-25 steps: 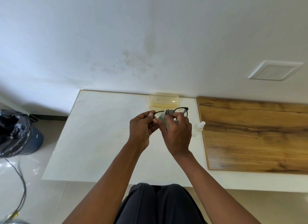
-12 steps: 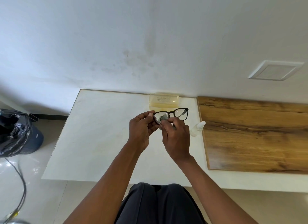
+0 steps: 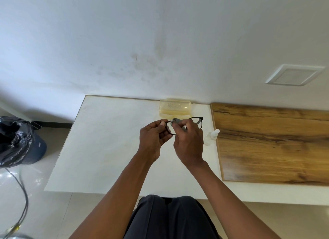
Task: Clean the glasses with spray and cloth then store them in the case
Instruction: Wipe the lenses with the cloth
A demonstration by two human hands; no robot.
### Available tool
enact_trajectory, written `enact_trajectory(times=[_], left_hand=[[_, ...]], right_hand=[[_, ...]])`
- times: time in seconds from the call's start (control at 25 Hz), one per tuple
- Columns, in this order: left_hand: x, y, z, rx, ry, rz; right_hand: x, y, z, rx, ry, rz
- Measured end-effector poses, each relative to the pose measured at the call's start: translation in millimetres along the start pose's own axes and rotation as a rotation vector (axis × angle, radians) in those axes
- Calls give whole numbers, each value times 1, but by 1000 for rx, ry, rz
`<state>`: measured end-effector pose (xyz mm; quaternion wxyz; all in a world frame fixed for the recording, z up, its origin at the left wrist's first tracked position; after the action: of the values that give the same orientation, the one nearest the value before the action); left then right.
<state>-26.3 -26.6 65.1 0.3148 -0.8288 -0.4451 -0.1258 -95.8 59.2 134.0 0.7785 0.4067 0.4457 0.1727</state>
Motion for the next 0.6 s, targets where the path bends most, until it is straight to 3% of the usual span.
enact_trajectory(times=[0.36,0.6], left_hand=[[-5,8,-2,9,-5,-28],[-6,7,0,-13,-3,-17]], right_hand=[[23,-3,5,6,81,62],[13,2,-12,30,-21,55]])
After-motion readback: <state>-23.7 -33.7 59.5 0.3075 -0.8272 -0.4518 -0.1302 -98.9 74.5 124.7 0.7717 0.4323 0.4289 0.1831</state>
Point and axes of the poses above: each hand's wrist, its own x-axis away from the middle knuckle, its own y-axis out of the back of the hand, z = x × y, the point moved 9 cm from there along -x, towards the middle knuckle, and after that the axes turned 2 degrees about -x, right-handed, at the moved point
